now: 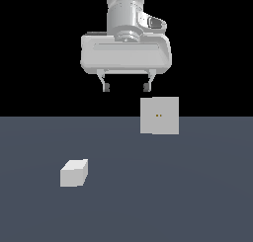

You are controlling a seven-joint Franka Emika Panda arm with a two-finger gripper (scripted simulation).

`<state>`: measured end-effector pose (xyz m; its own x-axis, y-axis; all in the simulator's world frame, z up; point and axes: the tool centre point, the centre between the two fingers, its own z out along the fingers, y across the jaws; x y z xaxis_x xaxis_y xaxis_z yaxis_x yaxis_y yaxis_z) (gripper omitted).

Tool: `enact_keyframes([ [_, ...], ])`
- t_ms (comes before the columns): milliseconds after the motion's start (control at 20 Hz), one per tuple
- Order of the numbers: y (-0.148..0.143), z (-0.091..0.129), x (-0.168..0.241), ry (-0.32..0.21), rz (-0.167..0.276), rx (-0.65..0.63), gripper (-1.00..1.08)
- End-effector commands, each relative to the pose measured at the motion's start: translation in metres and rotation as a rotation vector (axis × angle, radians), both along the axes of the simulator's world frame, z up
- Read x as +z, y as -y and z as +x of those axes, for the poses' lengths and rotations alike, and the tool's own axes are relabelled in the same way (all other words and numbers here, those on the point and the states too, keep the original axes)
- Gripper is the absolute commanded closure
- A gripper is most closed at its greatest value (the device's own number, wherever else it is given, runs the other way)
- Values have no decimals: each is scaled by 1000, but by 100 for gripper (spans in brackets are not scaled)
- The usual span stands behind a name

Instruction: Plug the charger into the wall socket.

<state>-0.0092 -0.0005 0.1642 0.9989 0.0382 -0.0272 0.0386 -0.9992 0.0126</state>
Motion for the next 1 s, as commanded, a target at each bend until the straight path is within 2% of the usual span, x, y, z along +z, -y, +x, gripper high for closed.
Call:
enact_keyframes([
  [0,0,0,0,0,0,0,-92],
  [450,-8,-10,-9,14,2,7,-92],
  [950,-34,-42,-41,65,11,31,-92],
])
